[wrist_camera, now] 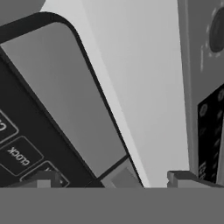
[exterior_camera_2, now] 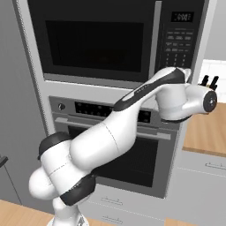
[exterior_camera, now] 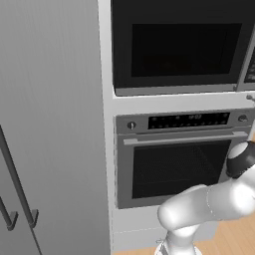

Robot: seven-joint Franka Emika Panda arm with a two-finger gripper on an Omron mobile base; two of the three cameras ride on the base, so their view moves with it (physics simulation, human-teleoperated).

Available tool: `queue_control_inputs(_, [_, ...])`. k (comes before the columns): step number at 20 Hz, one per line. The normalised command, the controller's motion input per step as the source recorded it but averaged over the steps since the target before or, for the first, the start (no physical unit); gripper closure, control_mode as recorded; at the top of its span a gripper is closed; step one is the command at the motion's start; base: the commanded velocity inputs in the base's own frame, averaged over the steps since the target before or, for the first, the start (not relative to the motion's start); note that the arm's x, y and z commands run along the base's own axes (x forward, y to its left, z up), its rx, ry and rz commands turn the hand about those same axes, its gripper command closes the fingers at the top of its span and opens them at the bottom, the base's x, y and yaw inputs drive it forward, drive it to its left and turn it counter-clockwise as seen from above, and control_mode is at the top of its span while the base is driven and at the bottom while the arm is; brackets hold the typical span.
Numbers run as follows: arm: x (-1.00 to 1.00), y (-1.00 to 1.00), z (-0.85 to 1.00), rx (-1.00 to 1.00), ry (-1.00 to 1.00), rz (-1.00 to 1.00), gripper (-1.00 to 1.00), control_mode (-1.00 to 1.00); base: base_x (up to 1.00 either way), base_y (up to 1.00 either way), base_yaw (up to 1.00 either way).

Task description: Pick the garlic from the sink and place it in the bowl. Then pick the bowl and place it in the microwave. Then close the microwave door and press the start button.

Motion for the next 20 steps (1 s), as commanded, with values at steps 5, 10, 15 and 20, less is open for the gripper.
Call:
queue_control_inputs(5, [0.52, 0.07, -0.08, 0.01, 0.0, 0.0, -1.0, -1.0, 0.0, 0.0, 0.0])
queue_control_inputs(10, [0.31, 0.21, -0.19, 0.0, 0.0, 0.0, -1.0, -1.0, 0.0, 0.0, 0.0])
queue_control_inputs(15, [-0.81, 0.7, -0.3, 0.0, 0.0, 0.0, -1.0, -1.0, 0.0, 0.0, 0.0])
queue_control_inputs(20, [-1.0, 0.91, -0.1, 0.0, 0.0, 0.0, -1.0, -1.0, 0.0, 0.0, 0.0])
